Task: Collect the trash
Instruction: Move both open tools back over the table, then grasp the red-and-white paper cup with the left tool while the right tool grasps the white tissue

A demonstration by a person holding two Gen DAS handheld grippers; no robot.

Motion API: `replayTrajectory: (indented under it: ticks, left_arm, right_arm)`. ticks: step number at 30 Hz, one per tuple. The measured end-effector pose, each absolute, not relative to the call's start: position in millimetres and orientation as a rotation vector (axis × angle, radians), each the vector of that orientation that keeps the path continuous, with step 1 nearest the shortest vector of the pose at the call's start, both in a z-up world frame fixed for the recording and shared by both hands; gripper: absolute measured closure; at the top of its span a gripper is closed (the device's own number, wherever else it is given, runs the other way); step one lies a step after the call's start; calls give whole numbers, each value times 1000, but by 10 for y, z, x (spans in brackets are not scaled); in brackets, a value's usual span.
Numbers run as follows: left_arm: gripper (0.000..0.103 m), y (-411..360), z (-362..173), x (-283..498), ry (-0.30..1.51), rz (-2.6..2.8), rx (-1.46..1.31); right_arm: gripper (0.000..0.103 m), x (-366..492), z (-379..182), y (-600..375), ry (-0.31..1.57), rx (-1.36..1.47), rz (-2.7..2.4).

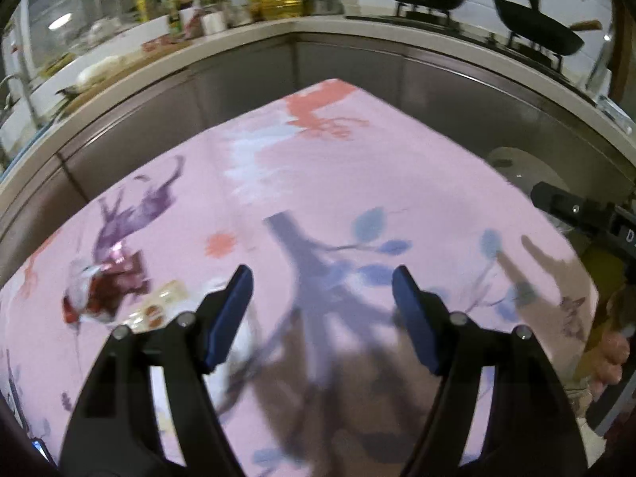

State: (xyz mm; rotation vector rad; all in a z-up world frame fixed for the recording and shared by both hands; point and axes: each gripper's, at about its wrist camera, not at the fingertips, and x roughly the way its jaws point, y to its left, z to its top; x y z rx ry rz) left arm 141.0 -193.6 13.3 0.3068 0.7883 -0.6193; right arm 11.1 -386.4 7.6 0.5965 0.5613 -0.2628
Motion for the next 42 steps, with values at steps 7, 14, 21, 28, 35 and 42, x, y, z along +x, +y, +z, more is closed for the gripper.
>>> replayTrajectory:
  ticks: [7,14,21,28,35,42]
  left_arm:
    - [33,-967,17,1602,799,-512,217]
    - [33,98,-106,2009,847,-322,56]
    - [16,162,-69,2395,786,-309,108]
    - [17,-196,-260,2700,799,-334,204]
    - [75,-37,-312,2663,821,-343,139]
    - [77,404,-208,2321,806,-331,-8]
  right_arm:
    - [48,560,29,-3288,657,534,-128]
    - [47,879,-147,-2758,761,497,4]
    - [48,1056,-208,-2421,826,496,126]
    - [47,1159,-274,-2240,877,485,161]
    - [47,1402,-307,-2066,889,475,203]
    - [96,1419,-426,-1930,916,468,243]
